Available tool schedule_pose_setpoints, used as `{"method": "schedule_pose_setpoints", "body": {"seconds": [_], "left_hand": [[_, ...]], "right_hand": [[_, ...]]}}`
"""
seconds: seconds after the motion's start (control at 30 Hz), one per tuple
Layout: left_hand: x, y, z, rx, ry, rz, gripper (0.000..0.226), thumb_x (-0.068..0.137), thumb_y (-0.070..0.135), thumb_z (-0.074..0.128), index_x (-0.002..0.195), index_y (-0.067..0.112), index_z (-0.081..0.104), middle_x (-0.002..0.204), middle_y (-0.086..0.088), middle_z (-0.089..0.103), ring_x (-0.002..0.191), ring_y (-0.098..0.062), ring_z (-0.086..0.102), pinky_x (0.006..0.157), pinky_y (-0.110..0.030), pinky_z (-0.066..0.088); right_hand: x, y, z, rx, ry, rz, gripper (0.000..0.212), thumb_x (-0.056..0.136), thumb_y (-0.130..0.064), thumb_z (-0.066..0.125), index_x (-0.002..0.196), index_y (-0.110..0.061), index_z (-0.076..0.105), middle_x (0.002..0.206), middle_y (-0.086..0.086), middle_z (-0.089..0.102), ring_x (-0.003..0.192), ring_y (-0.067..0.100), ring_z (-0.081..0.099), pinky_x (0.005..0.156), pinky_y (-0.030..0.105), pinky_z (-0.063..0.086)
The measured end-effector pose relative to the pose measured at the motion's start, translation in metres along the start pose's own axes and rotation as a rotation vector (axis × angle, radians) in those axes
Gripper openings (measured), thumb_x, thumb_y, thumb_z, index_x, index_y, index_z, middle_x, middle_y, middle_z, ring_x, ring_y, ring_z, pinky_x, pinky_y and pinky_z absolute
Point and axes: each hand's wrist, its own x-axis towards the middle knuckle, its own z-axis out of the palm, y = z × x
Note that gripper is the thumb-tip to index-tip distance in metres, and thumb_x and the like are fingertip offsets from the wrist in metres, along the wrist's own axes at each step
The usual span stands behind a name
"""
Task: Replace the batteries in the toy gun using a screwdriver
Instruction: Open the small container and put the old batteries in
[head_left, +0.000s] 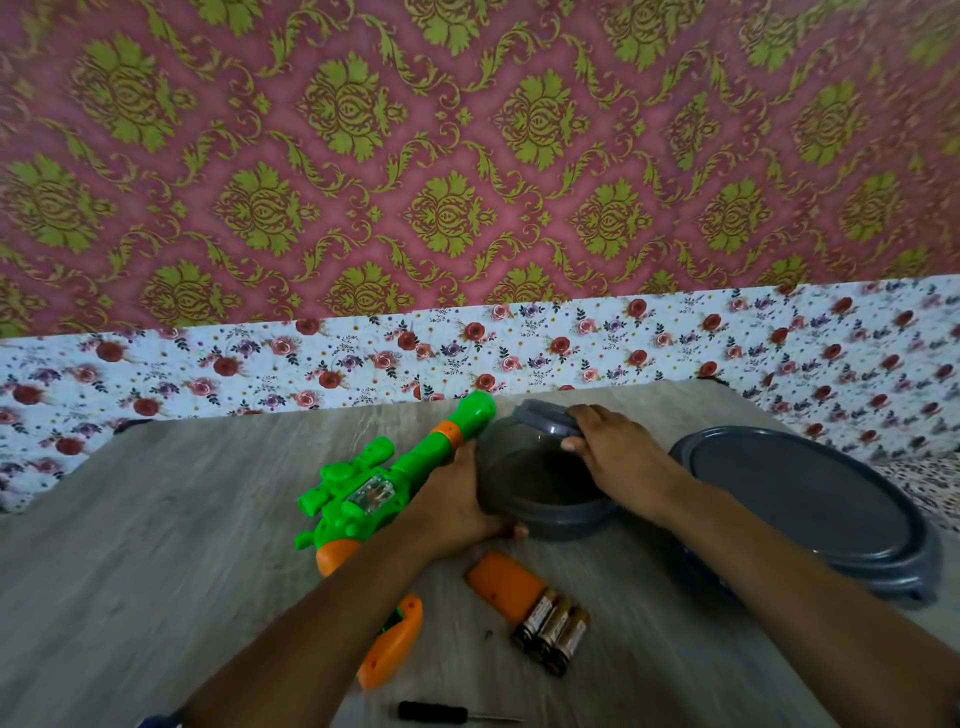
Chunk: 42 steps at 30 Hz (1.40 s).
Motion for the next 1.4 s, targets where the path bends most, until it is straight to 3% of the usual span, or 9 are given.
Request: {"method": "schedule_pose_setpoints", "body": {"seconds": [0.23, 0.37, 0.47, 0.6, 0.8, 1.07, 1.17, 1.3, 1.4], "left_hand": [[-0.015, 0.013, -0.008, 0.445, -0.025, -0.051, 0.105, 0.082, 0.034, 0.069, 0.150, 0.004, -0.006, 0.128, -0.022, 0.056, 0.111, -0.034, 0.059, 0.087, -0.041, 0.050], [-0.045, 0.033, -0.022, 0.362, 0.026, 0.166, 0.095, 0.080, 0.032, 0.072, 0.151, 0.017, 0.011, 0.147, -0.007, 0.031, 0.121, -0.023, 0.049, 0.097, -0.028, 0.040], [-0.065, 0.042, -0.024, 0.347, -0.159, 0.300, 0.083, 0.078, 0.027, 0.074, 0.147, 0.025, 0.028, 0.142, 0.003, 0.033, 0.103, -0.003, 0.041, 0.084, -0.008, 0.029], [-0.066, 0.042, -0.013, 0.427, -0.313, 0.370, 0.063, 0.083, 0.020, 0.067, 0.140, 0.026, 0.042, 0.145, 0.004, 0.040, 0.133, -0.010, 0.037, 0.107, -0.016, 0.026], [-0.064, 0.042, 0.000, 0.410, -0.367, 0.378, 0.050, 0.081, 0.020, 0.062, 0.130, 0.028, 0.052, 0.129, 0.005, 0.059, 0.118, -0.014, 0.050, 0.096, -0.022, 0.036], [-0.066, 0.040, 0.005, 0.361, -0.347, 0.373, 0.051, 0.079, 0.025, 0.066, 0.128, 0.030, 0.054, 0.124, 0.006, 0.063, 0.113, -0.014, 0.056, 0.092, -0.023, 0.042], [-0.065, 0.038, 0.003, 0.369, -0.274, 0.384, 0.057, 0.079, 0.029, 0.069, 0.132, 0.031, 0.050, 0.132, 0.010, 0.056, 0.117, -0.005, 0.050, 0.095, -0.015, 0.036], [-0.058, 0.039, -0.012, 0.334, -0.075, 0.404, 0.058, 0.082, 0.037, 0.068, 0.135, 0.032, 0.045, 0.129, 0.010, 0.053, 0.094, 0.000, 0.043, 0.073, 0.007, 0.023], [-0.043, 0.040, -0.021, 0.308, 0.029, 0.345, 0.058, 0.083, 0.039, 0.068, 0.136, 0.031, 0.045, 0.125, 0.008, 0.055, 0.086, 0.006, 0.038, 0.070, 0.004, 0.026]], "right_hand": [[0.008, 0.003, 0.001, 0.118, -0.049, 0.078, 0.043, 0.095, -0.027, 0.046, 0.134, -0.010, 0.037, 0.134, 0.015, 0.045, 0.119, 0.031, 0.046, 0.102, 0.047, 0.038], [-0.034, -0.013, -0.011, 0.104, 0.187, -0.041, 0.041, 0.093, -0.029, 0.050, 0.129, -0.010, 0.046, 0.131, 0.009, 0.043, 0.117, 0.024, 0.046, 0.099, 0.036, 0.042], [-0.094, -0.032, -0.009, 0.147, 0.028, -0.052, 0.044, 0.089, -0.050, 0.046, 0.121, -0.020, 0.053, 0.119, -0.002, 0.047, 0.111, 0.014, 0.048, 0.089, 0.022, 0.040], [-0.130, -0.044, 0.011, 0.051, -0.223, 0.094, 0.079, 0.074, -0.074, 0.046, 0.134, -0.024, 0.034, 0.131, -0.002, 0.040, 0.118, 0.015, 0.040, 0.096, 0.026, 0.036], [-0.132, -0.043, 0.032, 0.001, -0.117, 0.037, 0.093, 0.055, -0.083, 0.018, 0.129, -0.030, 0.037, 0.125, -0.006, 0.040, 0.115, 0.016, 0.038, 0.096, 0.025, 0.034], [-0.130, -0.039, 0.031, 0.116, -0.110, 0.036, 0.058, 0.076, -0.061, 0.057, 0.120, -0.025, 0.047, 0.109, -0.006, 0.038, 0.102, 0.010, 0.038, 0.083, 0.021, 0.034], [-0.128, -0.030, 0.029, 0.166, -0.080, 0.033, 0.055, 0.076, -0.065, 0.054, 0.116, -0.028, 0.047, 0.101, -0.012, 0.033, 0.091, 0.004, 0.034, 0.073, 0.016, 0.028], [-0.115, -0.020, 0.020, 0.325, 0.104, 0.002, 0.071, 0.062, -0.078, 0.033, 0.114, -0.033, 0.050, 0.104, -0.018, 0.040, 0.097, 0.001, 0.041, 0.077, 0.009, 0.032], [-0.094, -0.018, 0.005, 0.393, 0.152, 0.020, 0.058, 0.068, -0.072, 0.045, 0.103, -0.028, 0.058, 0.099, -0.012, 0.051, 0.092, 0.004, 0.049, 0.076, 0.016, 0.040]]}}
